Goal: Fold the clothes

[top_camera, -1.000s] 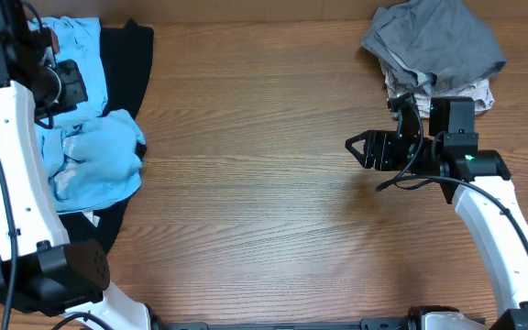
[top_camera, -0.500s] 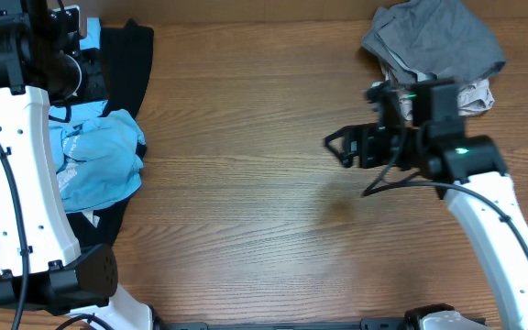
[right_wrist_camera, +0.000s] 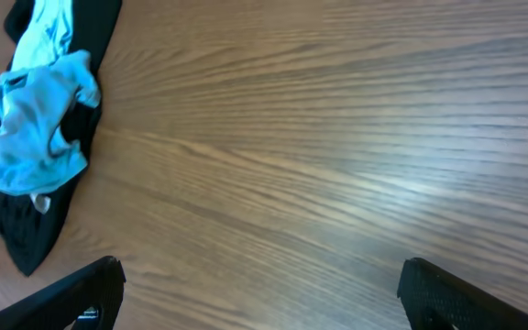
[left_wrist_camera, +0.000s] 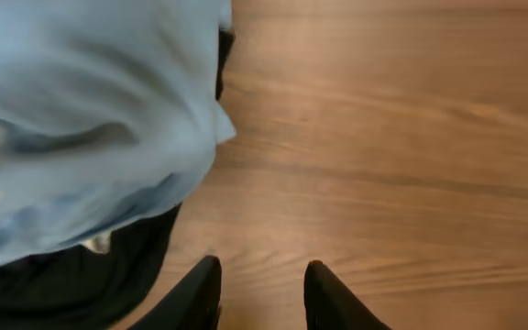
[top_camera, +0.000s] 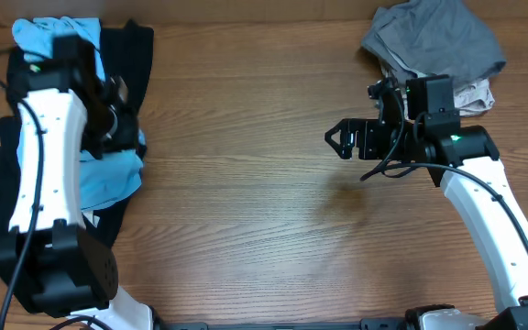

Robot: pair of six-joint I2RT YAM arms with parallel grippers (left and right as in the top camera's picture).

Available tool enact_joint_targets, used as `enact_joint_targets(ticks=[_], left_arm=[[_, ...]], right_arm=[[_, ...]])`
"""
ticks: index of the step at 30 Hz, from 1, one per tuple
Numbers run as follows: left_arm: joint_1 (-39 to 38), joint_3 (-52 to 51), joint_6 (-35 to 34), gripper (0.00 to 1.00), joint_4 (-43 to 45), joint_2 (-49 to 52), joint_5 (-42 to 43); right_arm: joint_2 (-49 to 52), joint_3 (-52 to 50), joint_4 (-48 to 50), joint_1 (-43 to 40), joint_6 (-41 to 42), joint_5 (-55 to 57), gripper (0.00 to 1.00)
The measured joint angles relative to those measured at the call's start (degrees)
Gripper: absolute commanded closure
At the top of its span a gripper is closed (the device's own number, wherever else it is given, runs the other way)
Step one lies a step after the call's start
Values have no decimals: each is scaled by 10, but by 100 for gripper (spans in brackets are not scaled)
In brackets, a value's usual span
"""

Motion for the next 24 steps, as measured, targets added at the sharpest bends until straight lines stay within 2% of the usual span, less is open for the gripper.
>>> enact_joint_targets(ticks=[8, 17, 24], left_arm=[[0, -199, -10, 65, 163, 1, -15], [0, -307, -76, 65, 254, 1, -115], [0, -341, -107, 64, 330, 1, -166]], right_arm=[[0, 0, 5, -3, -1, 1, 0], [0, 0, 16, -3, 0, 1, 0], [0, 0, 17, -3, 0, 2, 0]])
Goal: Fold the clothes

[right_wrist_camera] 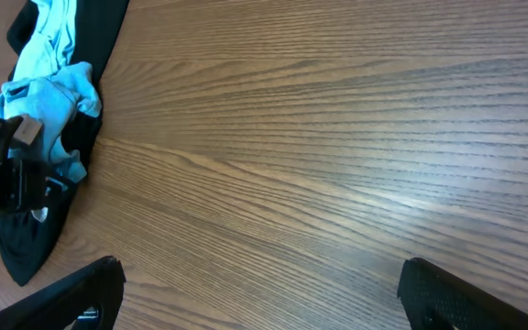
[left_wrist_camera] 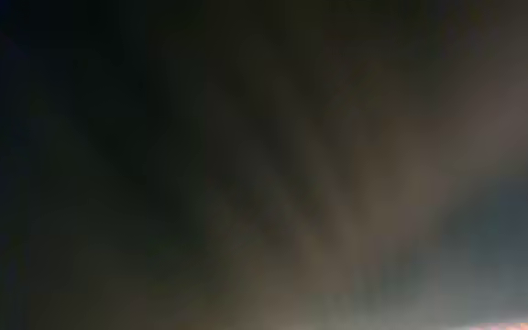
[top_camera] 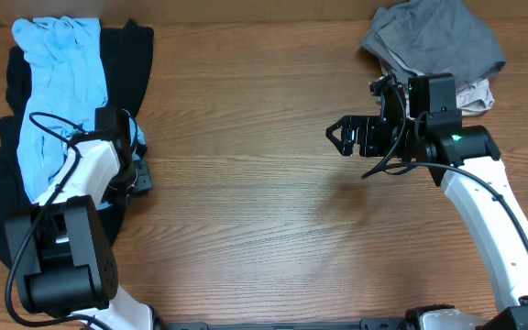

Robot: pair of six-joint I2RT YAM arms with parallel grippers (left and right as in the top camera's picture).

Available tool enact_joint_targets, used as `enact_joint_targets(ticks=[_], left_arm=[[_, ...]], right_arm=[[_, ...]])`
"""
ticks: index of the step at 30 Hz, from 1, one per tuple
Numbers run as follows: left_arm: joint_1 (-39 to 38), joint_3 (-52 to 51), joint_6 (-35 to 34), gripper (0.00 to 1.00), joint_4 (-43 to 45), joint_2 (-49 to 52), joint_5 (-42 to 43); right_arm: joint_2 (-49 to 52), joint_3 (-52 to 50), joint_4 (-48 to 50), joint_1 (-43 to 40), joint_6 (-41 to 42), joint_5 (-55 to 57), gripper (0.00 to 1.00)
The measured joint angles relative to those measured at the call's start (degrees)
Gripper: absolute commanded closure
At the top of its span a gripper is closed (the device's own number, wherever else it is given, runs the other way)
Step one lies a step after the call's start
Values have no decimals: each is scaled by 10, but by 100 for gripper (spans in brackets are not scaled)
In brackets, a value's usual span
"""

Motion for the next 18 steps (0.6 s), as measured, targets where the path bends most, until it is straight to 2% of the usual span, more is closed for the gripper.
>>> enact_joint_targets(ticks=[11, 13, 15, 16, 18], left_arm=[[0, -8, -2, 65, 59, 0, -13], [0, -8, -3, 73, 63, 0, -13], [0, -8, -3, 91, 66, 0, -13], [0, -8, -7, 96, 67, 0, -12], [0, -8, -6, 96, 68, 0, -10]], right_arm=[[0, 0, 0, 0, 0, 11, 0], [0, 0, 0, 0, 0, 13, 0], [0, 0, 0, 0, 0, 15, 0], [0, 0, 0, 0, 0, 16, 0], [0, 0, 0, 0, 0, 17, 0]])
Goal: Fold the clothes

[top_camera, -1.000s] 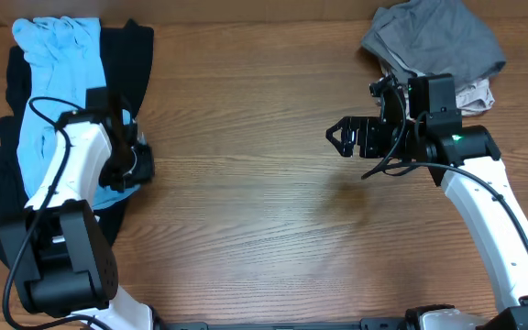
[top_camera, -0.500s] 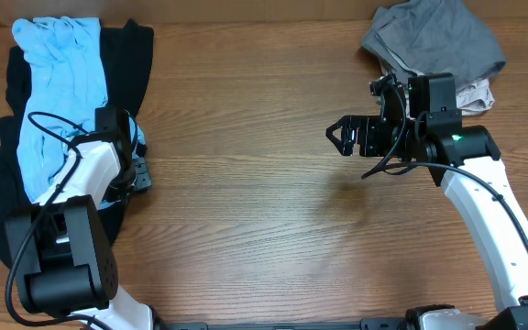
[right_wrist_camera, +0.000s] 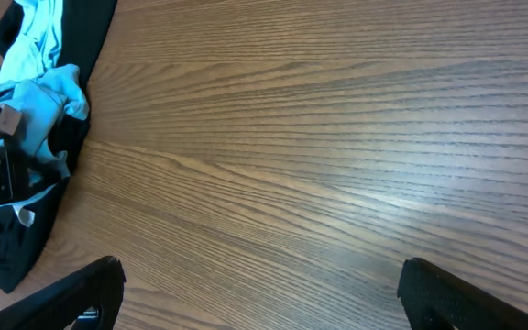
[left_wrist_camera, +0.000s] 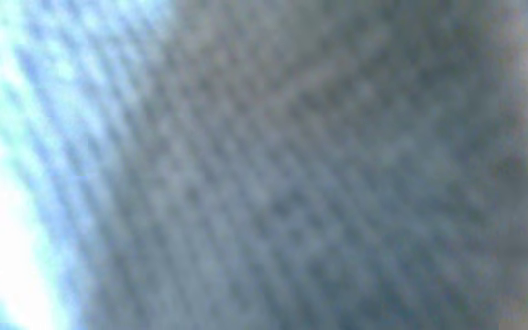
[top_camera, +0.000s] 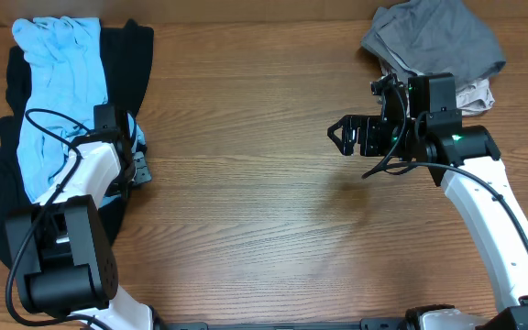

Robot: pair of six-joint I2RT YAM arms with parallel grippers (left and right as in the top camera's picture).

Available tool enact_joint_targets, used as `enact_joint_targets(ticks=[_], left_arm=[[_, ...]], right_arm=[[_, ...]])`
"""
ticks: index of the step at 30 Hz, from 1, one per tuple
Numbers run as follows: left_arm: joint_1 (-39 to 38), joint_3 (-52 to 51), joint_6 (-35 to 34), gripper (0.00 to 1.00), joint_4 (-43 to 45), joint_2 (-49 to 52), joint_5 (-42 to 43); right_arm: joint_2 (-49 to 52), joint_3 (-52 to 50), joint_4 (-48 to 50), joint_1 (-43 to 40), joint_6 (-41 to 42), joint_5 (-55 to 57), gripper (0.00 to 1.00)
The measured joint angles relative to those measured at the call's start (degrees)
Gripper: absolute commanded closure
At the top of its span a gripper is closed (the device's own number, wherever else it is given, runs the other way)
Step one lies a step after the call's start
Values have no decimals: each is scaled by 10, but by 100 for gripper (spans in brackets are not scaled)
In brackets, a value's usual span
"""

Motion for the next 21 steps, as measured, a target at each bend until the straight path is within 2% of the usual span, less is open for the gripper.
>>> enact_joint_targets(ticks=[5, 8, 18, 21], left_arm=[[0, 0, 0, 96, -3, 0, 4], [0, 12, 0, 96, -38, 0, 7], [0, 165, 5, 96, -193, 0, 14], [0, 212, 11, 92, -232, 0, 31]], right_arm=[[0, 0, 0, 0, 0, 2, 0], [0, 0, 2, 0, 0, 2, 0], [0, 0, 6, 0, 0, 3, 0], [0, 0, 5, 0, 0, 3, 0]])
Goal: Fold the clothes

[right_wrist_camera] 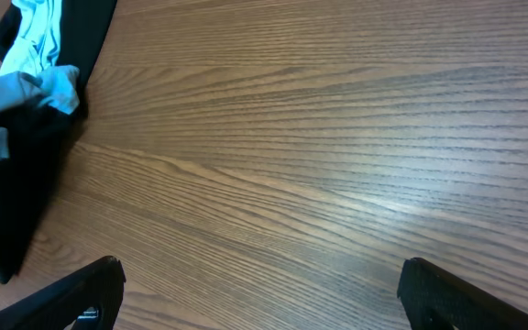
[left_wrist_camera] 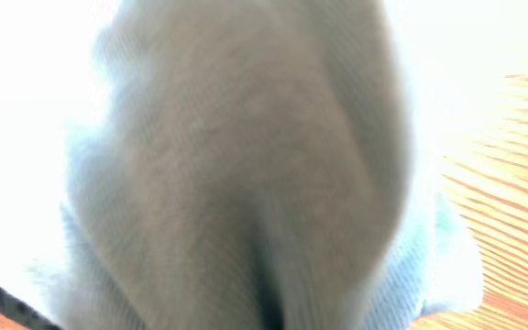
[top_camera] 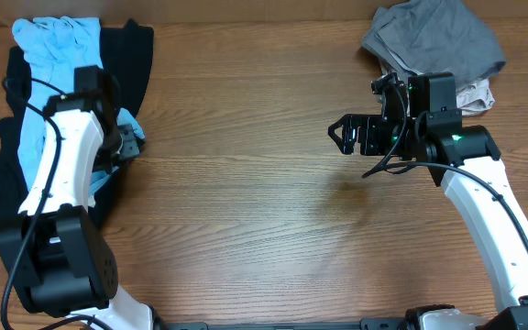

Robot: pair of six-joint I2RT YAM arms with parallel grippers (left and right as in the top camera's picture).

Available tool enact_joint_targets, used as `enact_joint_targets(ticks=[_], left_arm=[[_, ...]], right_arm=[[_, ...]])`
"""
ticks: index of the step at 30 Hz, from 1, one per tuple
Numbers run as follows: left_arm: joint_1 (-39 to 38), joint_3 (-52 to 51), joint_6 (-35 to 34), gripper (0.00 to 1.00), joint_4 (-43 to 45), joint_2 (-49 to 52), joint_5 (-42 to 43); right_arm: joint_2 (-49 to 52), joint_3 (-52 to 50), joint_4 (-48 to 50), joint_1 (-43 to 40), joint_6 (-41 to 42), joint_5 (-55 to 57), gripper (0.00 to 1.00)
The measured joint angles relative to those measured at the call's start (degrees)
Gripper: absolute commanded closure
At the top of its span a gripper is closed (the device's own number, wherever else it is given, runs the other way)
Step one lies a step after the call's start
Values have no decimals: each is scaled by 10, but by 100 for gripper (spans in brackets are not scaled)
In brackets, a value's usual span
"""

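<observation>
A light blue garment (top_camera: 58, 46) lies crumpled on black clothes (top_camera: 131, 55) at the table's left edge. My left gripper (top_camera: 128, 139) is at the right side of that pile, with a bunch of the blue cloth gathered at it. In the left wrist view the light blue garment (left_wrist_camera: 246, 165) fills the frame and pinches down toward the hidden fingers, so the gripper looks shut on it. My right gripper (top_camera: 340, 137) hangs open over bare wood right of centre, and in its wrist view the right gripper (right_wrist_camera: 259, 270) has nothing between its fingers. The light blue garment (right_wrist_camera: 35, 87) shows far left there.
A grey pile of clothes (top_camera: 434, 37) with something beige under it lies at the back right, just behind my right arm. Wooden table (top_camera: 246, 202) stretches between the two piles.
My left gripper has moved from the pile's lower right edge to a spot farther back and higher, with blue cloth bunched at it. The right arm has not moved.
My left arm first stood above the pile, its fingers showing over bare wood beside the blue cloth. Then the gripper was down at the pile's right edge, its camera dark, then pressed against blue fabric. Now it is raised with blue cloth. The right gripper stayed open throughout.
</observation>
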Motion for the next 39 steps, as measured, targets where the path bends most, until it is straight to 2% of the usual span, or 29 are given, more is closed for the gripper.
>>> enact_joint_targets(ticks=[3, 4, 6, 16, 18, 20, 21, 23, 26, 30, 39], left_arm=[[0, 43, 9, 86, -37, 0, 14], [0, 59, 10, 87, -47, 0, 18], [0, 84, 12, 96, -62, 0, 25], [0, 104, 30, 96, -68, 0, 37], [0, 104, 35, 84, -72, 0, 43], [0, 104, 41, 66, -82, 0, 47], [0, 104, 41, 60, -83, 0, 49], [0, 97, 42, 56, -73, 0, 49], [0, 65, 33, 55, -46, -1, 39], [16, 8, -13, 57, -14, -1, 25], [109, -25, -90, 60, -2, -1, 23]], right_arm=[[0, 0, 0, 0, 0, 1, 0], [0, 0, 0, 0, 0, 1, 0], [0, 0, 0, 0, 0, 1, 0], [0, 0, 0, 0, 0, 1, 0], [0, 0, 0, 0, 0, 1, 0], [0, 0, 0, 0, 0, 1, 0], [0, 0, 0, 0, 0, 1, 0], [0, 0, -1, 0, 0, 1, 0], [0, 0, -3, 0, 0, 1, 0], [0, 0, -6, 0, 0, 1, 0], [0, 0, -9, 0, 0, 1, 0]])
